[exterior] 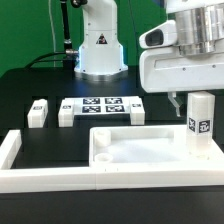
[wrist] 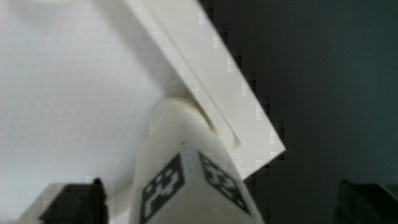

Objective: Assemble desk

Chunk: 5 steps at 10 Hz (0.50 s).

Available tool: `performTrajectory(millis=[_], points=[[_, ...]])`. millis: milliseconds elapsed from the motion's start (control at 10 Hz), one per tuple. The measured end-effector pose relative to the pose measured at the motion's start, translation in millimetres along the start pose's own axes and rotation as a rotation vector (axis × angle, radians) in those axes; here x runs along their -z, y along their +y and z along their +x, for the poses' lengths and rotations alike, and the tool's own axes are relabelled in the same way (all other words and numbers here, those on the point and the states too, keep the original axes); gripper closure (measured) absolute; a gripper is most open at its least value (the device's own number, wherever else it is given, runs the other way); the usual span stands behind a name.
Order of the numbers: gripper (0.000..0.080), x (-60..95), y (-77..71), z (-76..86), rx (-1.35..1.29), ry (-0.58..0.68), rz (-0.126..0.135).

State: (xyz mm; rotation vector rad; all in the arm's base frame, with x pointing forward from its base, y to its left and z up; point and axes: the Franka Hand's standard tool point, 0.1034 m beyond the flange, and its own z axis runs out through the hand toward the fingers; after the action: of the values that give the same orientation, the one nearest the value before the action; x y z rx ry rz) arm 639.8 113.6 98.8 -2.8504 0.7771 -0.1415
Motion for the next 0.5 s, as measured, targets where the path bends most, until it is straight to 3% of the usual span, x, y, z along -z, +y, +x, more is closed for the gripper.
performTrajectory(millis=[200, 400, 500], points=[[0.0153, 0.1, 1.6, 1.1, 0.135, 0.002, -0.006], [0.0150, 5.0, 2.5, 8.3, 0.480, 0.019, -0.066], [0.0150, 4.6, -0.5, 6.2, 0.539, 0.021, -0.077]])
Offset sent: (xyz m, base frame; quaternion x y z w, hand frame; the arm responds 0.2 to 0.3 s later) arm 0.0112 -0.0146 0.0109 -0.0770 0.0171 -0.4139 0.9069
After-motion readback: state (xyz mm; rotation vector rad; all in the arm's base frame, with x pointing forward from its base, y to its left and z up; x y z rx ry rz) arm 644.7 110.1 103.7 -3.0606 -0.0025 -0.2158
